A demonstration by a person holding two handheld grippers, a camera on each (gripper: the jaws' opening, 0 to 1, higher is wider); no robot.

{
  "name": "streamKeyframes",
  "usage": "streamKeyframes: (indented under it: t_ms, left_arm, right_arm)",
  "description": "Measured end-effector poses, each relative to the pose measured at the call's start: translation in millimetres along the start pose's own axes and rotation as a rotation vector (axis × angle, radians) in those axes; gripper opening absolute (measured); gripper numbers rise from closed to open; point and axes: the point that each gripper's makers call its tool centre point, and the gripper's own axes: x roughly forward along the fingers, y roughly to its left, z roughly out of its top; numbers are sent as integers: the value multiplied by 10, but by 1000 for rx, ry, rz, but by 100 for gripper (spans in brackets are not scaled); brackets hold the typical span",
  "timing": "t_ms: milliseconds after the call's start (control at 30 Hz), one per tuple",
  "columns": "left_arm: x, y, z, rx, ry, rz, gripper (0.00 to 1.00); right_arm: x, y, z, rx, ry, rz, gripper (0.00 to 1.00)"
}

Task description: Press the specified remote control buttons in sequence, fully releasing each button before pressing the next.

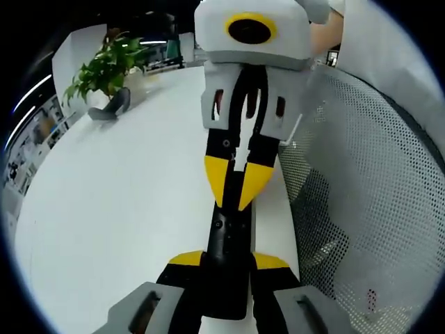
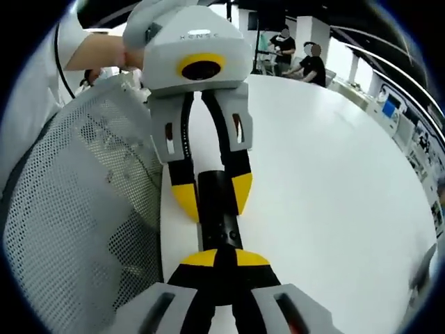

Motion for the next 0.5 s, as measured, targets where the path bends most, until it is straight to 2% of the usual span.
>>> streamKeyframes:
  t_ms: [133, 200, 367, 500]
  left_arm:
    - [1, 1, -1, 1, 2, 0, 24]
    - [2, 2, -3, 1, 1, -1, 24]
    - [3, 3, -6, 2, 1, -2, 24]
    - [4, 4, -7, 5, 4, -3, 24]
  right_arm:
    - [21, 9, 4, -52, 73, 8, 3]
    - [34, 2, 10, -40, 98, 13, 2]
    - [39, -13, -3, -26, 130, 36, 2]
    - [30, -6, -5, -4, 109, 16, 3]
